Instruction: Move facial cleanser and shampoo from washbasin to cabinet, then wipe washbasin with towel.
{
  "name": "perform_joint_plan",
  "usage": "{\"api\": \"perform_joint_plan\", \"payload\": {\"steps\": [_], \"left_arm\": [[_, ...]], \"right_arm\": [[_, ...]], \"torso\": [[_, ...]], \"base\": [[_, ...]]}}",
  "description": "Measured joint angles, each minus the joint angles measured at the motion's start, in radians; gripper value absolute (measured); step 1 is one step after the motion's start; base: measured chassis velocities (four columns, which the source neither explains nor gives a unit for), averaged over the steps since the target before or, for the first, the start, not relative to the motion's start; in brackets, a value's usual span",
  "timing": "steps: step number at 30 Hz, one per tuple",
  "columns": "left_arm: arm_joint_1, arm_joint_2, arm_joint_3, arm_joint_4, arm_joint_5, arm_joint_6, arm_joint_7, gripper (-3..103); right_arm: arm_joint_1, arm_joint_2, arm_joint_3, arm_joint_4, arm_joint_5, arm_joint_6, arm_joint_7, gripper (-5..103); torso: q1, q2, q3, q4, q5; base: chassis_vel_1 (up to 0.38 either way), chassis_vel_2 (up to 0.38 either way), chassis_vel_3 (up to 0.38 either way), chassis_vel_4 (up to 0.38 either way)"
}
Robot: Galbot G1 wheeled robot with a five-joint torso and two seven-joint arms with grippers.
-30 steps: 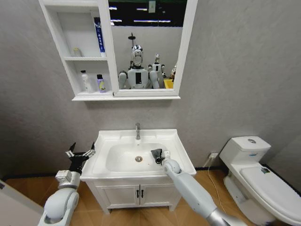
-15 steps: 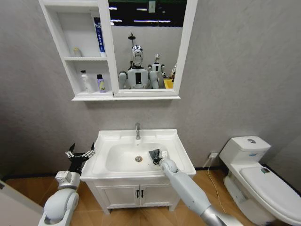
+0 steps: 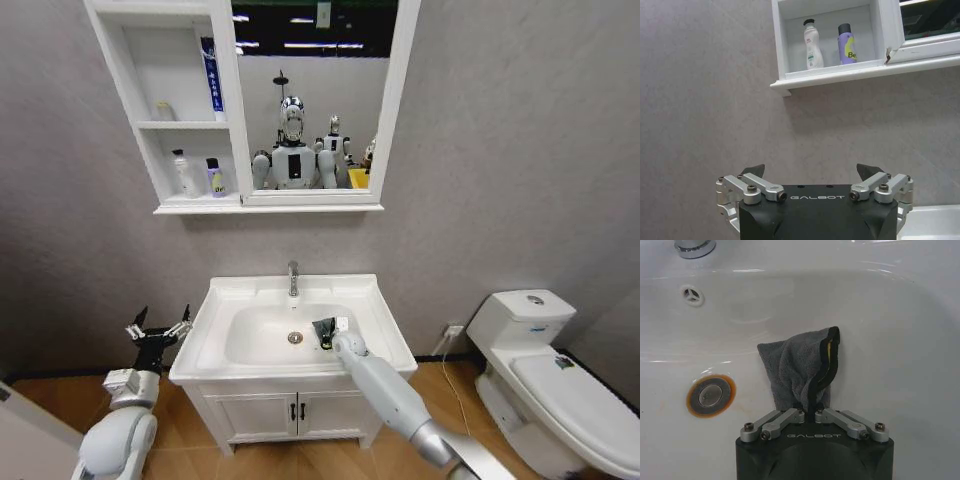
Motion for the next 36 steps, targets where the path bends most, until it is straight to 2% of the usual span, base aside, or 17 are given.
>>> {"api": "perform_joint_plan", "payload": {"steps": [11, 19, 36], "left_arm": [[0.013, -0.005, -0.023, 0.0, -0.004, -0.013, 0.01, 100], [0.019, 0.002, -0.044, -0.003, -0.013, -0.017, 0.014, 100], [0.031, 0.002, -0.057, -0.006, -0.013, -0.023, 0.019, 100]], "right_arm": [[0.019, 0.049, -0.016, -0.068, -0.043, 0.023, -0.034, 3], [0.03, 0.097, -0.033, -0.123, -0.091, 0.058, -0.095, 3], [0.045, 0.147, -0.057, -0.179, -0.134, 0.12, -0.213, 3]], "torso": [[0.0, 0.0, 0.0, 0.0, -0.0001], [0.0, 0.0, 0.0, -0.0001, 0.0], [0.0, 0.0, 0.0, 0.0, 0.0]], "base": [[0.0, 0.0, 0.0, 0.0], [0.0, 0.0, 0.0, 0.0], [0.0, 0.0, 0.0, 0.0]]}}
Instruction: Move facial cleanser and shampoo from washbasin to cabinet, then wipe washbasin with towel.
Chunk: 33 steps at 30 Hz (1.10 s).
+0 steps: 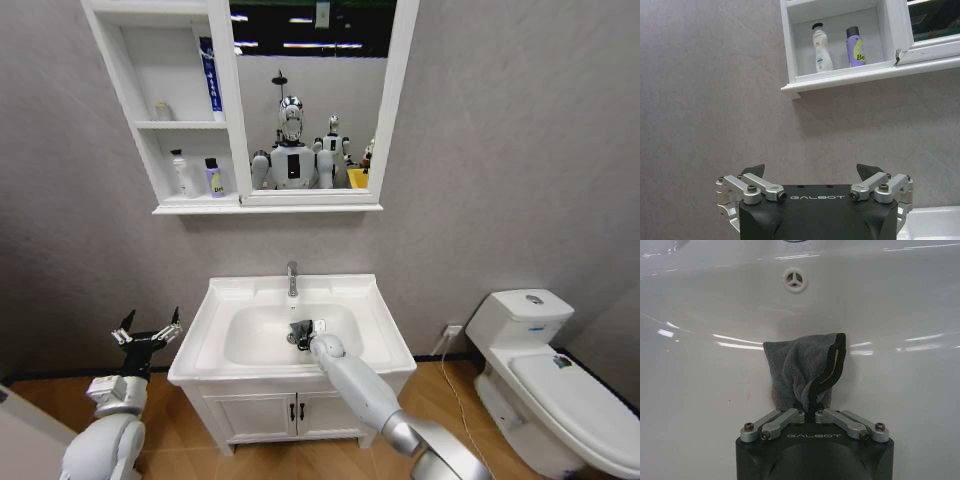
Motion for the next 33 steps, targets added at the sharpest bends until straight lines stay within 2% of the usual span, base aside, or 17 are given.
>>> {"api": "perform_joint_plan", "payload": {"steps": [7, 16, 33], "left_arm": [[0.01, 0.001, -0.014, -0.006, 0.0, 0.001, 0.001, 100], [0.017, -0.001, -0.021, -0.014, 0.001, 0.001, 0.005, 100], [0.008, -0.012, 0.001, -0.017, 0.013, 0.0, 0.006, 100]], "right_arm": [[0.011, 0.03, -0.005, -0.023, -0.01, 0.05, -0.074, 3], [0.016, 0.052, 0.009, -0.052, -0.011, 0.064, -0.084, 3], [-0.014, -0.044, 0.054, 0.027, 0.028, 0.023, 0.019, 3]], "torso": [[0.0, 0.0, 0.0, 0.0001, 0.0001], [0.0, 0.0, 0.0, 0.0003, 0.0001], [0.0, 0.0, 0.0, -0.0001, 0.0003]], "base": [[0.0, 0.0, 0.0, 0.0], [0.0, 0.0, 0.0, 0.0], [0.0, 0.0, 0.0, 0.0]]}}
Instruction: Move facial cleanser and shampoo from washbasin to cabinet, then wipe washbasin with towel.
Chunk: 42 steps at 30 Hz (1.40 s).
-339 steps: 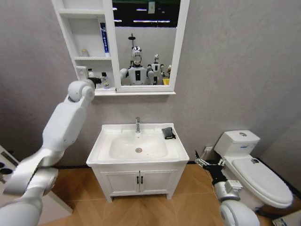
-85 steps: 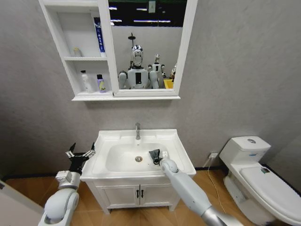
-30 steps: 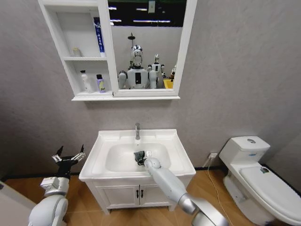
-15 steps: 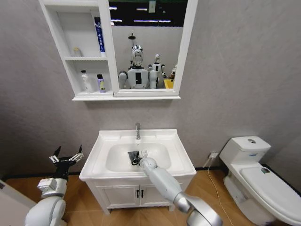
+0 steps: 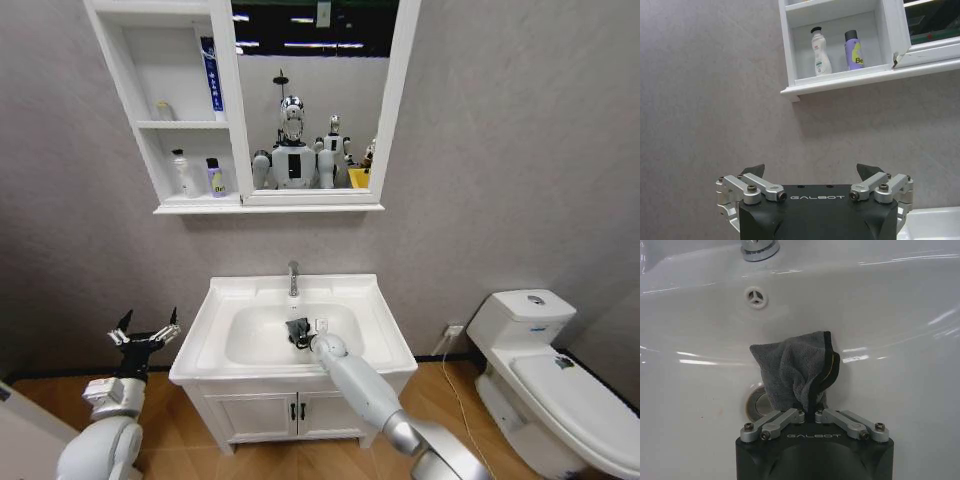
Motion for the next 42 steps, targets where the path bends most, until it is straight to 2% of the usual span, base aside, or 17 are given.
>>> {"api": "perform_joint_plan", "payload": {"steps": [8, 25, 30, 38, 42], "left_arm": [[-0.002, -0.016, 0.013, 0.007, 0.011, -0.005, 0.002, 100], [0.003, -0.016, -0.001, 0.009, 0.011, -0.011, 0.003, 100], [0.006, -0.016, -0.007, 0.006, 0.011, -0.012, 0.005, 100], [0.005, -0.016, -0.004, 0.0, 0.011, -0.006, 0.005, 100], [0.004, -0.017, 0.004, -0.007, 0.014, -0.002, 0.005, 100]], "right_arm": [[-0.005, -0.023, -0.003, 0.027, 0.005, -0.006, 0.031, 3], [0.024, 0.099, -0.038, -0.06, -0.029, 0.026, -0.082, 3], [0.024, 0.11, -0.038, -0.062, -0.029, 0.036, -0.102, 3], [0.006, 0.074, -0.019, -0.044, -0.026, 0.027, -0.081, 3], [-0.025, 0.022, 0.002, 0.003, -0.005, 0.016, -0.045, 3]], "torso": [[0.0, 0.0, 0.0, -0.0002, -0.0002], [0.0, 0.0, 0.0, 0.0003, -0.0004], [0.0, 0.0, 0.0, 0.0003, -0.0003], [0.0, 0.0, 0.0, 0.0001, -0.0002], [0.0, 0.0, 0.0, 0.0001, 0.0001]], "base": [[0.0, 0.0, 0.0, 0.0], [0.0, 0.0, 0.0, 0.0], [0.0, 0.0, 0.0, 0.0], [0.0, 0.0, 0.0, 0.0], [0.0, 0.0, 0.0, 0.0]]}}
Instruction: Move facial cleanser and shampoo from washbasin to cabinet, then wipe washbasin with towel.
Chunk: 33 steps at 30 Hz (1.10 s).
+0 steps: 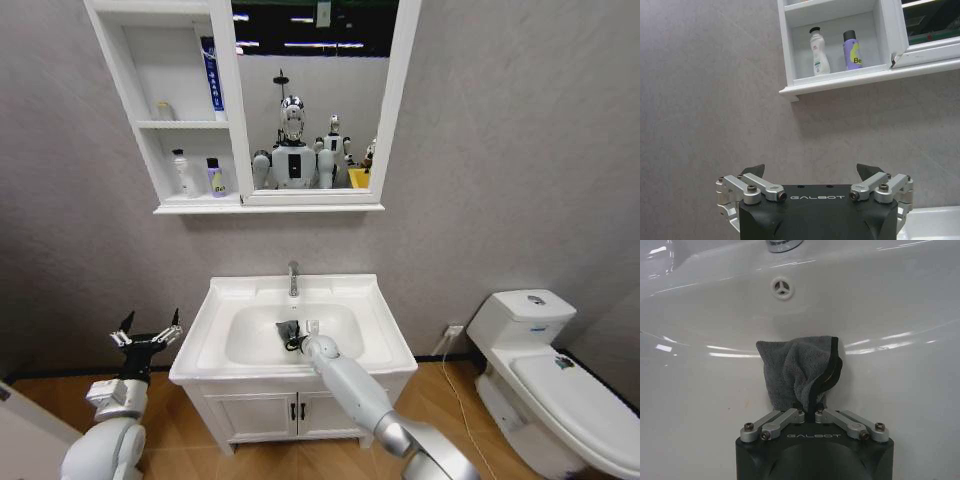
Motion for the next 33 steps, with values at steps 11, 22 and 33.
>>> {"api": "perform_joint_plan", "payload": {"steps": [11, 22, 33], "left_arm": [[-0.004, -0.004, 0.024, -0.017, 0.012, 0.004, -0.003, 100], [-0.02, 0.0, 0.039, -0.016, 0.015, 0.012, -0.008, 100], [-0.032, 0.007, 0.057, -0.019, 0.018, 0.026, -0.021, 100]], "right_arm": [[-0.055, -0.104, 0.052, 0.125, 0.061, -0.028, 0.067, 3], [-0.101, -0.173, 0.078, 0.251, 0.109, -0.052, 0.121, 3], [-0.167, -0.238, 0.109, 0.352, 0.126, -0.073, 0.152, 3]], "torso": [[0.0, 0.0, 0.0, 0.0, -0.0001], [0.0, 0.0, 0.0, -0.0002, -0.0003], [0.0, 0.0, 0.0, 0.0001, 0.0]], "base": [[0.0, 0.0, 0.0, 0.0], [0.0, 0.0, 0.0, 0.0], [0.0, 0.0, 0.0, 0.0]]}}
